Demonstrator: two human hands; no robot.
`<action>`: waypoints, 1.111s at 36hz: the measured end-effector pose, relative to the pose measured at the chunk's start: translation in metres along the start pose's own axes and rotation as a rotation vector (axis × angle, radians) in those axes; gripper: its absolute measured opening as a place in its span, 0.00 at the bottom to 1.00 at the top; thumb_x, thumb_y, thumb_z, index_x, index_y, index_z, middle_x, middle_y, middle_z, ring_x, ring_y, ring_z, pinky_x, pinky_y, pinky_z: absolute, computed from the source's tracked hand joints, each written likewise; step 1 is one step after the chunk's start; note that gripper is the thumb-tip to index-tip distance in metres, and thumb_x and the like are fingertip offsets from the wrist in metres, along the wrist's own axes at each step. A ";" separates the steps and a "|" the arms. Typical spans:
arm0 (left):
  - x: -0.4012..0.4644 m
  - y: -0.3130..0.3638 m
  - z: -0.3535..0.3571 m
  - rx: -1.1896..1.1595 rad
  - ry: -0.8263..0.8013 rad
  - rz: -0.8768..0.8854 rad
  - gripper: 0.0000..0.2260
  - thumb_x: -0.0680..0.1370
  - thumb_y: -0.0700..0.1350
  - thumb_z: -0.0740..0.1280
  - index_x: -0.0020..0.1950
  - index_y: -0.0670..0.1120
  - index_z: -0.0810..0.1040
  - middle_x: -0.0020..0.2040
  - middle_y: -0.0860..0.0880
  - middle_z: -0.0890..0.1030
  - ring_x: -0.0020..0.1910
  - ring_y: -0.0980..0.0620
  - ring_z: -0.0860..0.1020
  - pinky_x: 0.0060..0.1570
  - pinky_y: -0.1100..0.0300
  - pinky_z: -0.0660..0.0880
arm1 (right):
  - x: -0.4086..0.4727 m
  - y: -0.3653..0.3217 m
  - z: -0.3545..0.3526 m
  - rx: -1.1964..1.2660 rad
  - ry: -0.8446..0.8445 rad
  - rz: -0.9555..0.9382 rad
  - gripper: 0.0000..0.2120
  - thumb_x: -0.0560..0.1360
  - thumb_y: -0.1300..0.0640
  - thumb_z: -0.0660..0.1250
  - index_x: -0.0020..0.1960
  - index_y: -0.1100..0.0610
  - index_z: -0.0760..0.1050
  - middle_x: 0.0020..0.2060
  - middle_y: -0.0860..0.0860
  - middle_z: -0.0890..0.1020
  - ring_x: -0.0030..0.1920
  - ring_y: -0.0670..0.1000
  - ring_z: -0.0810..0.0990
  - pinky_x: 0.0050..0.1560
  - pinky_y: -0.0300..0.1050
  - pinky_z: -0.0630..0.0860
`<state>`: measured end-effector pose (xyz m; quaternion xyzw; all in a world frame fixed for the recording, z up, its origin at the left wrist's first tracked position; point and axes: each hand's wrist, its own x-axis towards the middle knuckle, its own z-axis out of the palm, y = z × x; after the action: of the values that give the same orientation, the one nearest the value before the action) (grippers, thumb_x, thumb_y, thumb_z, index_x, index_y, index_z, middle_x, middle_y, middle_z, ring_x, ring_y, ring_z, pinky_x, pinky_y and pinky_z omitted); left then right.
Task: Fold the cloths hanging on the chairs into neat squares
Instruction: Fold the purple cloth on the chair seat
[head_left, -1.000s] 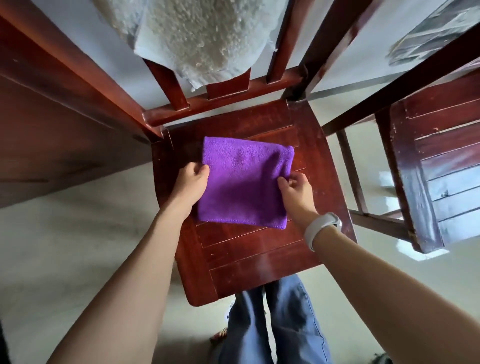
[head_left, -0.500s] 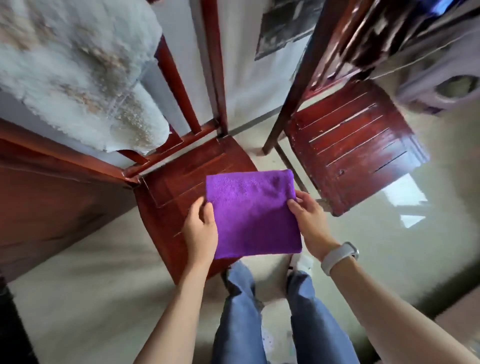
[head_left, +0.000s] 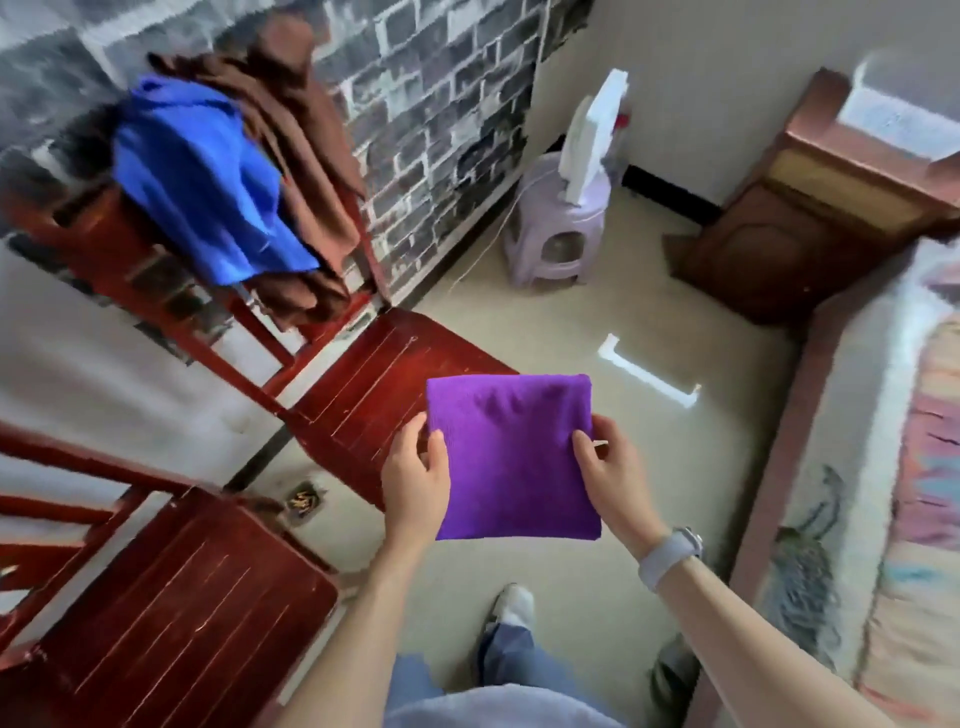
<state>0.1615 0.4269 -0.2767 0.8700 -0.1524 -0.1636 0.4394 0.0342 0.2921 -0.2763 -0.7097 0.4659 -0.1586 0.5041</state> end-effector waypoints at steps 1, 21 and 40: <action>0.002 0.018 0.015 0.004 -0.017 0.030 0.14 0.78 0.38 0.61 0.63 0.36 0.72 0.60 0.39 0.77 0.59 0.42 0.74 0.48 0.74 0.60 | 0.008 0.001 -0.020 0.009 0.032 0.009 0.05 0.76 0.56 0.60 0.51 0.50 0.71 0.42 0.47 0.78 0.39 0.42 0.75 0.38 0.34 0.70; 0.157 0.283 0.315 -0.021 -0.300 0.320 0.13 0.78 0.41 0.61 0.62 0.41 0.75 0.54 0.42 0.80 0.50 0.44 0.78 0.51 0.59 0.71 | 0.260 0.033 -0.272 0.014 0.539 0.087 0.11 0.77 0.60 0.60 0.58 0.58 0.73 0.50 0.50 0.78 0.46 0.47 0.75 0.46 0.36 0.67; 0.333 0.495 0.571 0.029 -0.480 0.423 0.13 0.78 0.39 0.61 0.61 0.40 0.75 0.56 0.43 0.79 0.52 0.47 0.76 0.48 0.69 0.65 | 0.552 0.039 -0.464 -0.003 0.635 0.211 0.12 0.77 0.61 0.61 0.59 0.60 0.73 0.49 0.48 0.76 0.47 0.47 0.73 0.40 0.28 0.63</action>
<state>0.1622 -0.3982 -0.2442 0.7618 -0.4313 -0.2670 0.4029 -0.0230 -0.4265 -0.2406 -0.5735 0.6709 -0.3180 0.3462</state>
